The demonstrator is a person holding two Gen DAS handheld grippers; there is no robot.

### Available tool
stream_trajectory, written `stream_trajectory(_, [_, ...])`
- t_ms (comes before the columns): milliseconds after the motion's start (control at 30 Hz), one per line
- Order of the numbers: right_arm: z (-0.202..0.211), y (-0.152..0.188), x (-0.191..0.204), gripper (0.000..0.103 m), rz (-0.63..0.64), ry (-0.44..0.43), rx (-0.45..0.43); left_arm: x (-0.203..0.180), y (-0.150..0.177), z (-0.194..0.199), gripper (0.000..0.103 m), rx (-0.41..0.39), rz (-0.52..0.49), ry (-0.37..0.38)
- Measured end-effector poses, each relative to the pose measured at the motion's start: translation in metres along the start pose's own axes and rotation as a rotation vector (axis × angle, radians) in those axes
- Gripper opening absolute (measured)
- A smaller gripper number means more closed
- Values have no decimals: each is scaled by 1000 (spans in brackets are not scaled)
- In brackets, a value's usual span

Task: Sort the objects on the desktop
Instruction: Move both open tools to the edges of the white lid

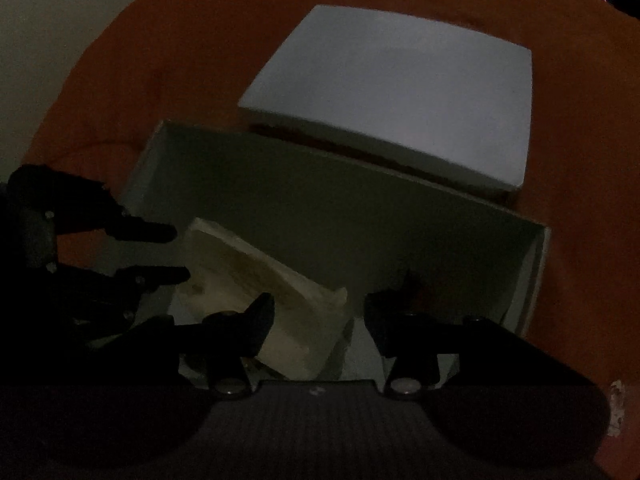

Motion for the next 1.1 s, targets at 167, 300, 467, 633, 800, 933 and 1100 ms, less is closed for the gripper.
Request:
stream_trajectory(167, [19, -18, -7, 64, -25, -41, -28, 12, -14, 12, 27, 2, 33, -15])
stream_trajectory(300, [49, -42, -24, 68, -40, -56, -77, 31, -35, 16, 37, -6, 86, -20])
stream_trajectory(467, [59, -73, -48, 76, -56, -18, -131, 58, -63, 13, 40, -63, 155, -37])
stream_trajectory(633, [55, -95, -78, 77, -98, 31, -147, 85, -89, -1, 40, -95, 190, -56])
stream_trajectory(800, [38, -114, -96, 77, -102, 53, -134, 105, -105, -23, 39, -80, 173, -64])
stream_trajectory(933, [19, -129, -108, 80, -83, 37, -113, 118, -113, -44, 39, -58, 136, -62])
stream_trajectory(1100, [-6, -142, -127, 85, -91, 63, -107, 143, -117, -67, 39, -48, 157, -65])
Point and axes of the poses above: each gripper's, at about its wrist camera, not at the fingertips, and z roughly against the way its jaws point, x to its left, y to its underside, the point moved 7 cm from there along -z, roughly the way its jaws point, and after that the axes turned 1 degree about -z, right-handed, at the moved point
